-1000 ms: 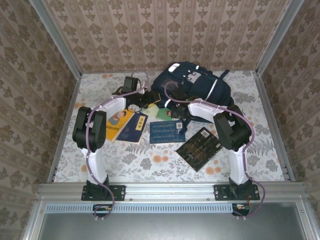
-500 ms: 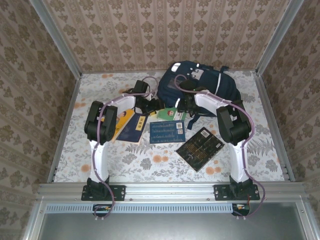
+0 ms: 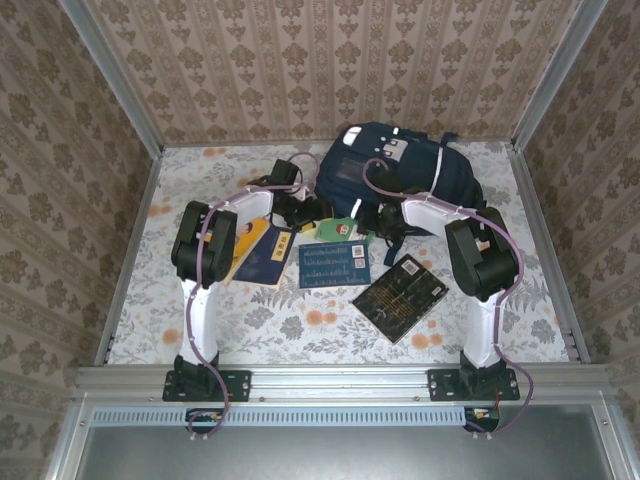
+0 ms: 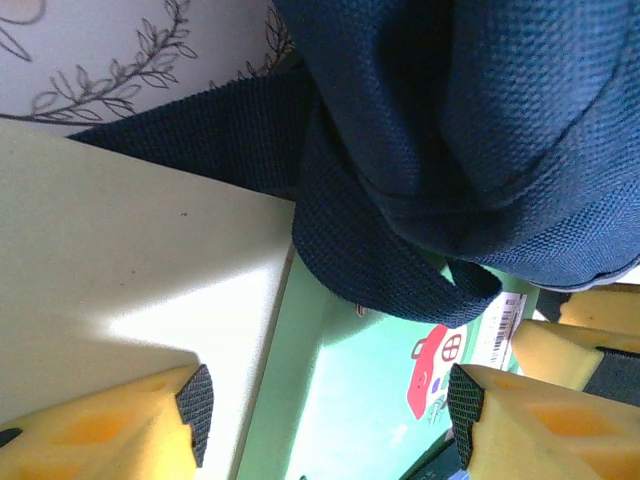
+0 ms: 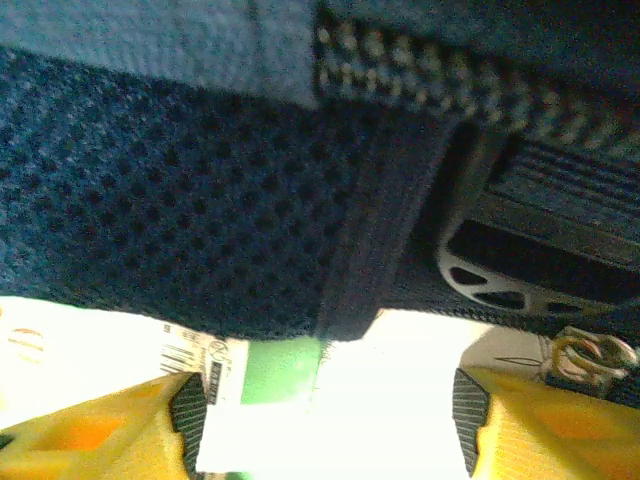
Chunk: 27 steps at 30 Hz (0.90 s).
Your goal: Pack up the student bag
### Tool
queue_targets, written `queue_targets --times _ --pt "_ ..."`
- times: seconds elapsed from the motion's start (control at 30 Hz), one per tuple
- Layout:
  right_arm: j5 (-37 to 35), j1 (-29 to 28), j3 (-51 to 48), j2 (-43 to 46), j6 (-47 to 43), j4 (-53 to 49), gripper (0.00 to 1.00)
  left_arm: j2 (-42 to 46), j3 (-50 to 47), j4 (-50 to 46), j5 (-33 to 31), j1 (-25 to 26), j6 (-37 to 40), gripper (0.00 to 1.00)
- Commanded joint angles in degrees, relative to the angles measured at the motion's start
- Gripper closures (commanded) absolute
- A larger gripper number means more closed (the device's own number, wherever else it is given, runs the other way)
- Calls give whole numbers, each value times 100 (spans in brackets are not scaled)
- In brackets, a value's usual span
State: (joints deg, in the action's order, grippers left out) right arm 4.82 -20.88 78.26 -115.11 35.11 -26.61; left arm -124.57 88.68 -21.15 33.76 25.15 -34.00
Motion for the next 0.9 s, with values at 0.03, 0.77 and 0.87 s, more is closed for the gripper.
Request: queue_targets --times 0.03,0.77,0.87 --pt "1286 -44 -78 -270 766 881 38 -175 -140 81 359 65 -98 34" --pt "2914 16 -975 -164 2597 3595 50 554 -930 1474 1382 -283 -1289 54" --pt "2892 23 -988 -164 2562 3580 49 913 -958 1329 1362 -349 -1262 64"
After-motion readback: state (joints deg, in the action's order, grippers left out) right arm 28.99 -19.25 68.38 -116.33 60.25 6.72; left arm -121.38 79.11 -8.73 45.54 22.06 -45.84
